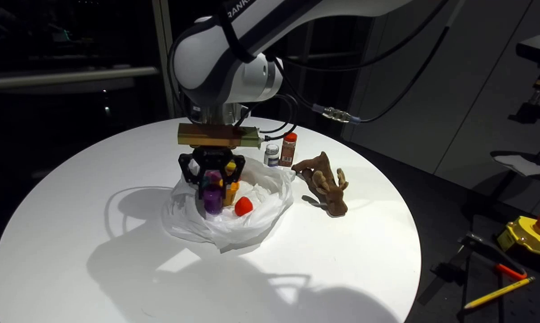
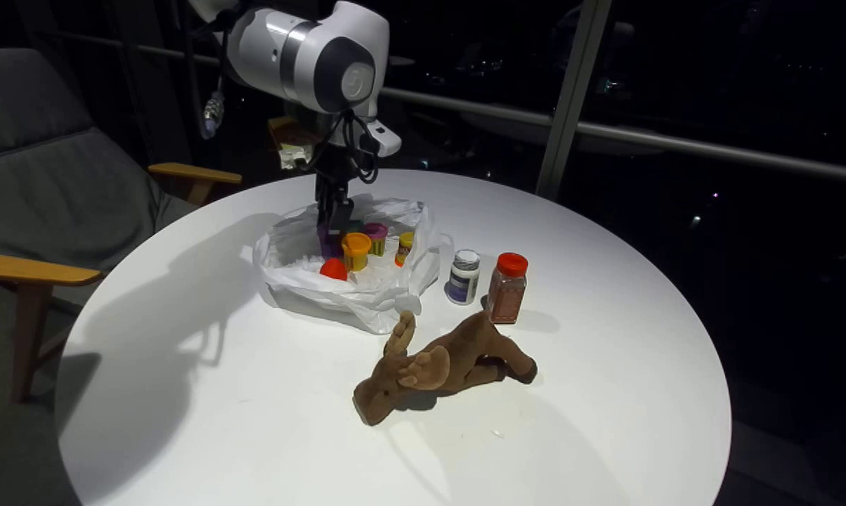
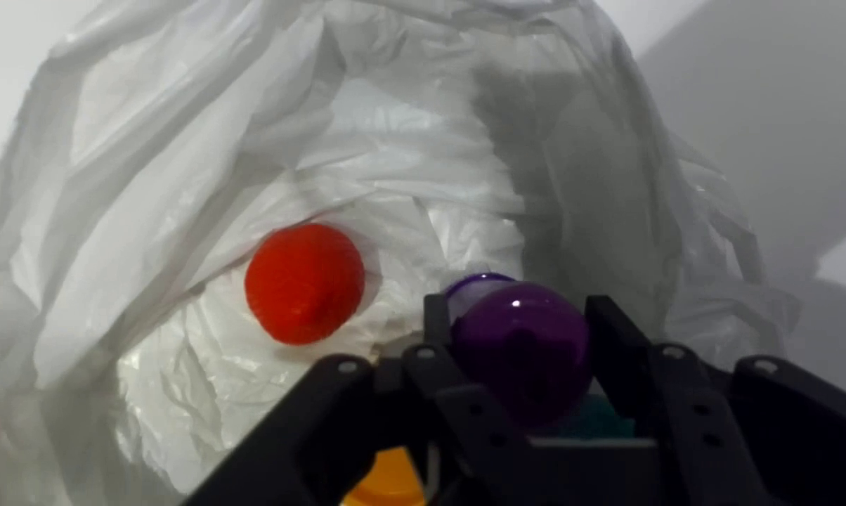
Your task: Remove all the contents from the white plastic bag and put them on the table
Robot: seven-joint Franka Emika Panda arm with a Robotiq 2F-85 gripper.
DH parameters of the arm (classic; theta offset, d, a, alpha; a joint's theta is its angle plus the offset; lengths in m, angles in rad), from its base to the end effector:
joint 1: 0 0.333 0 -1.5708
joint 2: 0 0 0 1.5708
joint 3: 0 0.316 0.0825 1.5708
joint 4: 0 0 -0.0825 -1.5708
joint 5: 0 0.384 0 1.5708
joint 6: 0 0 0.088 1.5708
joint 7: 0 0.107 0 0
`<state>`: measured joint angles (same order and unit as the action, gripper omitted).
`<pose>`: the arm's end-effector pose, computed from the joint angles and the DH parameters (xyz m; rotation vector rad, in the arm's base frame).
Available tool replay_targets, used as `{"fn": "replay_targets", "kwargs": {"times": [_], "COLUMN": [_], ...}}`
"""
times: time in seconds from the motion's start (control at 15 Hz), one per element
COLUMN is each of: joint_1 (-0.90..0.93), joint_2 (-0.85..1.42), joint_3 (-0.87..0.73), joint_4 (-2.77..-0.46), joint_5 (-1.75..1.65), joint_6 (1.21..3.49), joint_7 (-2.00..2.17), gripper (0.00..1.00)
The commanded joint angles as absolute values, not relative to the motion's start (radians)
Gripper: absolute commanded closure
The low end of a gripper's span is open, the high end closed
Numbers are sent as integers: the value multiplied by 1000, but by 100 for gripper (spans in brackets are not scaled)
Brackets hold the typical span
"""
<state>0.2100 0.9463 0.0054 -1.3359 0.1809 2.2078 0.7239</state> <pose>0.7115 0.1610 0.1498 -2.8920 0.9325 0.2012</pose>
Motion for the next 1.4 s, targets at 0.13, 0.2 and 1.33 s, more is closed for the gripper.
{"fn": "replay_targets", "kwargs": {"times": [0.13,0.2,1.33], "joint_1": [219,218,344], "joint_2": [672,627,582], "joint_3": [11,17,150], "joint_4": [-1592,-1634,-2016], "joint_5": [183,187,185], "joint_6": [2221,2222,2450], "joint_7": [719,715,595], "gripper": [74,74,74]}}
